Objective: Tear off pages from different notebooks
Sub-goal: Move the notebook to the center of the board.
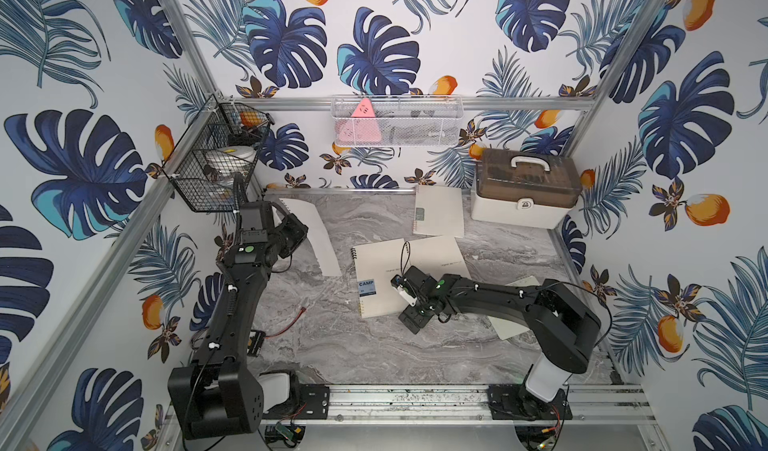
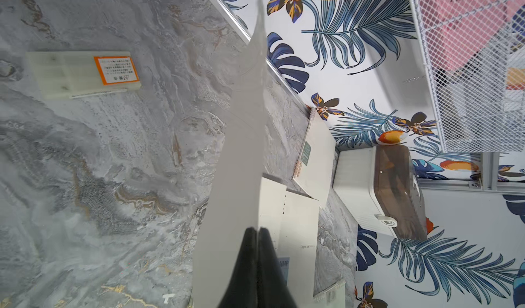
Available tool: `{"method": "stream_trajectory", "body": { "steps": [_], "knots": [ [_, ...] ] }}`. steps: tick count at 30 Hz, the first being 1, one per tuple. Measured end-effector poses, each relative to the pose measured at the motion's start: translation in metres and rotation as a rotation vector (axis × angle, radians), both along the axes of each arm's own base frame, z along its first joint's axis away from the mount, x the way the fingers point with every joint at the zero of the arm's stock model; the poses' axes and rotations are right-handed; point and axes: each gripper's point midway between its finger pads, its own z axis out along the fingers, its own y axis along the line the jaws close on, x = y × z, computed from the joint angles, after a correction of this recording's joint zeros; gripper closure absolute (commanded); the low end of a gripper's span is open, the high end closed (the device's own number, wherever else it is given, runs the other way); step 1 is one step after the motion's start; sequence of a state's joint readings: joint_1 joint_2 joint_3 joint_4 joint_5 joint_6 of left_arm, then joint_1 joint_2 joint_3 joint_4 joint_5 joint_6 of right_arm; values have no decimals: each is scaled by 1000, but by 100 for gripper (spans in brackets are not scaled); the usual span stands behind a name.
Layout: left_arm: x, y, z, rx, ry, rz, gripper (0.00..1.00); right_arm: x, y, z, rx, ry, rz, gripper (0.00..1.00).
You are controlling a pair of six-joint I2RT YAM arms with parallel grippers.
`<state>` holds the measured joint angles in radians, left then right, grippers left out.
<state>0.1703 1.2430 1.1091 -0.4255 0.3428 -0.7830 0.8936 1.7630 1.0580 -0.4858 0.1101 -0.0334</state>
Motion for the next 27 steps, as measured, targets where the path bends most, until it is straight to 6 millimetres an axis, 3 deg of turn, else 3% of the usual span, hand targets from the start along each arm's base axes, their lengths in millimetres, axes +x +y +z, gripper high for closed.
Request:
{"method": "stream_trajectory", "body": {
  "steps": [3, 7, 15, 22, 27],
  "knots": [
    [-3, -1, -7, -11, 18, -6, 100, 8, 1, -5, 17, 31, -25, 13],
    [-5, -1, -10, -20, 28, -8, 100, 16, 16, -3, 54, 35, -31, 21],
    [-8, 0, -13, -32, 32, -12, 100, 33, 40, -5, 18, -33, -45, 23],
    [-10, 2, -16, -41, 36, -10, 100, 46, 54, -5, 6, -72, -63, 31],
    [-12, 1, -16, -54, 35, -16, 100, 63, 77, -6, 24, -93, -62, 34]
  ]
}}
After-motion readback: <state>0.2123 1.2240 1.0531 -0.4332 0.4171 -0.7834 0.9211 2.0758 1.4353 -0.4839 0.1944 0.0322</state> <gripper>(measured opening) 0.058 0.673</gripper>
